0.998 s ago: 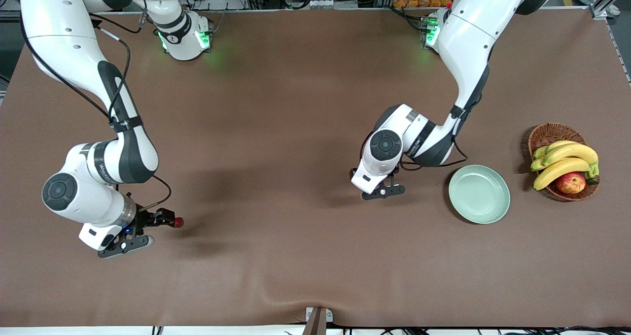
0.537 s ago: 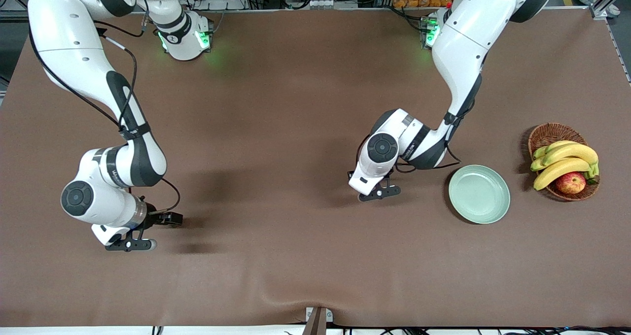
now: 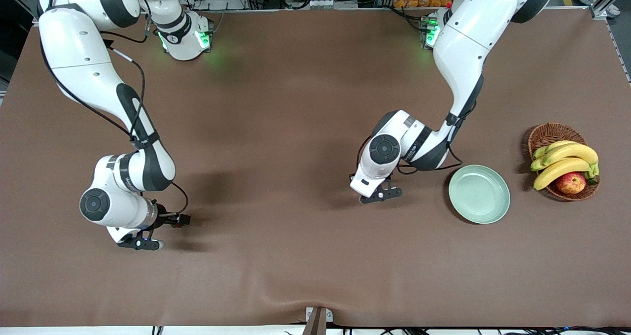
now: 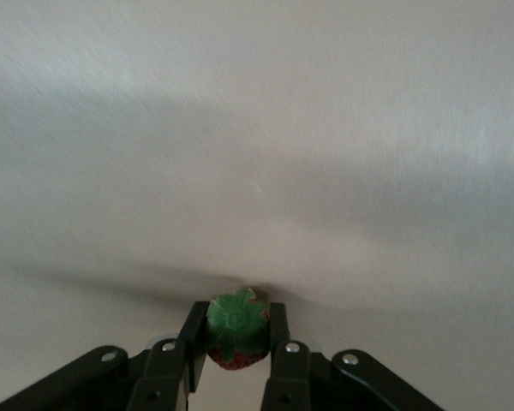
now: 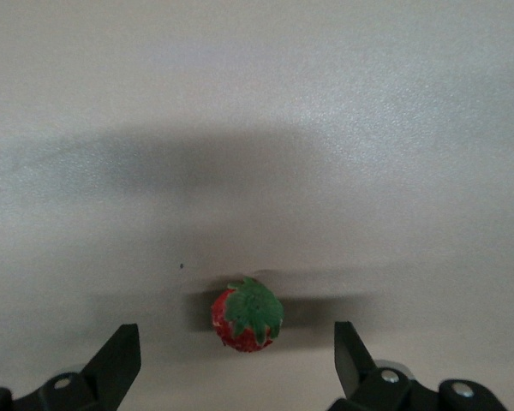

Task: Collect all strawberries into plate
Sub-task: 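Grasp the strawberry with the left gripper while the right gripper reaches another, then open the left gripper over the plate while the right gripper grasps another, then carry the strawberry with the right gripper to mid-table while the left gripper returns, then release the strawberry with the right gripper while the left gripper grasps it, then carry the strawberry plateward with the left gripper while the right gripper reaches another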

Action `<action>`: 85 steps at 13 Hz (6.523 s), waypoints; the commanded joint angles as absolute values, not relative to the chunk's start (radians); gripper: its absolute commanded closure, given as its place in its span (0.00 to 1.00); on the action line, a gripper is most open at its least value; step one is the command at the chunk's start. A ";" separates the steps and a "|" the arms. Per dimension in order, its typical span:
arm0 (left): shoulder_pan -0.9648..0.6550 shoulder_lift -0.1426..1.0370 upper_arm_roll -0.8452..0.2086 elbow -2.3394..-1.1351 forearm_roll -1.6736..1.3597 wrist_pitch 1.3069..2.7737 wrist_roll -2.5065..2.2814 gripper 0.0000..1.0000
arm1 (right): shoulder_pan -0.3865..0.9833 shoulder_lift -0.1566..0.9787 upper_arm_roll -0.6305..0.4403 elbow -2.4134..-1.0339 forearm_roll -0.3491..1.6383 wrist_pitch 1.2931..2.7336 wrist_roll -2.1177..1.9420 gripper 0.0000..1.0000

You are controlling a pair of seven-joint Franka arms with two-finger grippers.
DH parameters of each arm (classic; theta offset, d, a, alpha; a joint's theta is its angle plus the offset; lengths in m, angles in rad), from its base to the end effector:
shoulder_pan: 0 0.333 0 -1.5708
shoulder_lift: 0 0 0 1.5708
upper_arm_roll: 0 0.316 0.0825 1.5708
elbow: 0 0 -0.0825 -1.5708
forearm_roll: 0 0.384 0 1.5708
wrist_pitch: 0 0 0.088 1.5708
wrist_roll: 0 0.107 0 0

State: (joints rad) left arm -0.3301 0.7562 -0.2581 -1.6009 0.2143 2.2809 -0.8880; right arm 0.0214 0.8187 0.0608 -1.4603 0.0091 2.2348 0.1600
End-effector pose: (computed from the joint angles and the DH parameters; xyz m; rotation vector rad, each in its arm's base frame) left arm 0.5881 -0.3595 0.1926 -3.1054 -0.3417 0.0725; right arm 0.7139 0.0516 0.1915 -3.0904 0.1575 0.0756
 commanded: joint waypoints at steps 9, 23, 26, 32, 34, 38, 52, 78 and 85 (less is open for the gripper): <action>0.027 0.571 -0.264 -1.710 0.302 1.986 -0.620 1.00 | 0.008 0.830 0.077 -1.456 -0.014 2.237 0.153 1.00; 0.184 0.487 -0.322 -1.718 0.361 2.057 -0.355 0.00 | 0.060 0.706 0.368 -1.459 0.024 2.184 0.207 1.00; 0.183 0.404 -0.376 -1.677 0.240 1.946 -0.345 0.00 | 0.155 0.706 0.377 -1.457 0.031 2.241 0.372 1.00; 0.183 0.319 -0.463 -1.598 0.146 1.769 -0.357 0.00 | 0.336 0.718 0.377 -1.442 0.031 2.382 0.649 1.00; 0.183 0.289 -0.480 -1.600 0.120 1.749 -0.356 0.00 | 0.395 0.744 0.376 -1.443 0.031 2.497 0.727 1.00; 0.170 0.301 -0.512 -1.601 0.097 1.750 -0.442 0.00 | 0.475 0.811 0.371 -1.443 0.025 2.629 0.811 1.00; 0.112 0.385 -0.515 -1.750 0.101 1.954 -0.594 0.00 | 0.614 0.976 0.299 -1.433 0.021 2.861 0.835 0.54; -0.307 0.796 -0.402 -1.644 0.391 2.372 -1.190 0.00 | -0.009 0.390 0.281 -1.864 0.011 2.323 0.093 0.00; -0.304 0.795 -0.397 -1.652 0.393 2.365 -1.198 0.92 | -0.283 0.357 0.279 -1.900 -0.058 2.206 -0.087 0.00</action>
State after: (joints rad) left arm -0.2967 0.7890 -0.4008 -1.6649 0.3659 2.3701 -1.1678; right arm -0.2270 0.3957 0.2591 -1.8402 -0.0051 2.2046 -0.0862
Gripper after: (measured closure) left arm 0.335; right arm 0.000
